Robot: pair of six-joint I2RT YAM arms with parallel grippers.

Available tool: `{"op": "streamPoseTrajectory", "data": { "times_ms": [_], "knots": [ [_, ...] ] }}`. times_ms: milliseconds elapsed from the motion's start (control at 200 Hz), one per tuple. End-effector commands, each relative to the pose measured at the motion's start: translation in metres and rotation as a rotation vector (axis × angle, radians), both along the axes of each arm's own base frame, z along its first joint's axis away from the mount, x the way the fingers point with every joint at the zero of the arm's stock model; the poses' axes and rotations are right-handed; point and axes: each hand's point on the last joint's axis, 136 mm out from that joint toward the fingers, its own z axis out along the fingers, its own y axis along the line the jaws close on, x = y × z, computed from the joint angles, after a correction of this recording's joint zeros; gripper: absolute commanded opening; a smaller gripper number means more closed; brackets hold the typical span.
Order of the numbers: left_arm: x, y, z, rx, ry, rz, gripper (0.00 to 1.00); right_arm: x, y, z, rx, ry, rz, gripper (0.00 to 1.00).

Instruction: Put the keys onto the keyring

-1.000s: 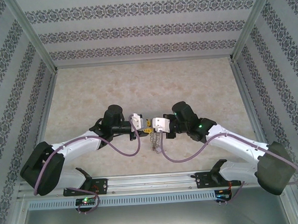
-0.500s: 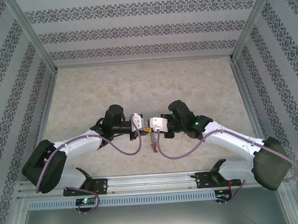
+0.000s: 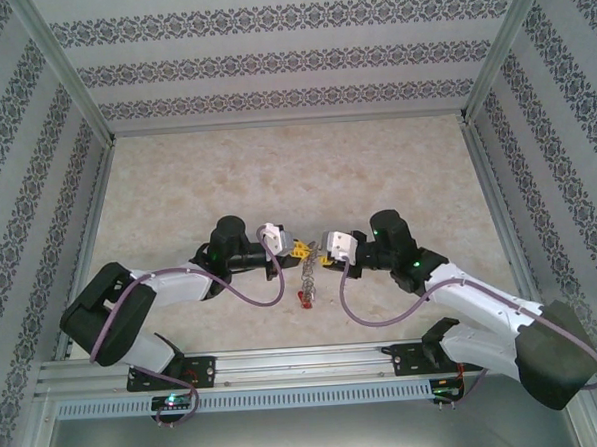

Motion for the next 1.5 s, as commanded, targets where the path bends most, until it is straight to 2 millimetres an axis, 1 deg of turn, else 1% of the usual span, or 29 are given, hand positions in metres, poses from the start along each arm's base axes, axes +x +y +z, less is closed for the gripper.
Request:
{"op": "streamPoseTrajectory", "data": {
  "times_ms": [0,105,200,305,450,610,799,899,964,1004,1034,1074,1144,1159,1179,1249,1384,1494],
  "knots": [
    [0.0,-0.004,0.031,-0.129,-0.048,-0.03,0.0,-0.004,0.005,0.02,0.133,-0.011,0.026,0.24],
    [0.001,-0.005,0.035,-0.146,-0.05,-0.034,0.0,-0.003,0.005,0.023,0.175,-0.009,0.017,0.25],
    [-0.002,-0.006,0.038,-0.156,-0.048,-0.054,0.0,0.001,0.005,0.021,0.185,-0.011,0.001,0.27],
    [-0.004,-0.008,0.04,-0.163,-0.041,-0.077,0.0,0.005,0.004,0.026,0.223,-0.028,-0.01,0.27],
    [-0.004,-0.007,0.039,-0.167,-0.033,-0.072,0.0,0.005,0.005,0.032,0.251,-0.038,0.0,0.25],
    [-0.004,-0.008,0.042,-0.178,-0.031,-0.071,0.0,0.005,0.006,0.031,0.257,-0.029,0.01,0.16],
    [-0.002,-0.009,0.043,-0.191,-0.029,-0.072,0.0,0.006,0.008,0.026,0.261,-0.007,0.014,0.15],
    [-0.001,-0.009,0.042,-0.195,-0.023,-0.069,0.0,0.007,0.009,0.027,0.273,-0.006,0.015,0.1],
    [0.001,-0.01,0.042,-0.197,-0.021,-0.064,0.0,0.007,0.01,0.028,0.278,-0.006,0.015,0.05],
    [0.002,-0.01,0.041,-0.194,-0.016,-0.059,0.0,0.008,0.01,0.029,0.279,-0.006,0.013,0.0],
    [0.005,-0.01,0.04,-0.19,-0.01,-0.047,0.0,0.008,0.01,0.028,0.277,-0.005,0.01,0.0],
    [0.007,-0.01,0.038,-0.175,-0.006,-0.04,0.0,0.01,0.009,0.026,0.265,-0.002,0.001,0.0],
    [0.005,-0.01,0.029,-0.101,-0.012,-0.049,0.1,0.012,0.009,0.023,0.232,-0.004,-0.005,0.0],
    [0.005,-0.01,0.027,-0.081,-0.016,-0.051,0.14,0.012,0.008,0.023,0.224,-0.006,-0.007,0.0],
    [0.004,-0.009,0.025,-0.056,-0.019,-0.054,0.15,0.013,0.008,0.022,0.213,-0.003,-0.011,0.0],
    [-0.001,-0.005,0.02,0.025,-0.04,-0.066,0.17,0.013,0.006,0.022,0.176,-0.003,-0.016,0.0],
    [-0.005,0.002,0.019,0.121,-0.073,-0.076,0.18,0.011,0.005,0.019,0.088,0.002,-0.004,0.0],
    [-0.007,0.004,0.013,0.177,-0.061,-0.1,0.18,0.007,0.01,0.018,0.042,0.01,0.028,0.0]
  ]
}}
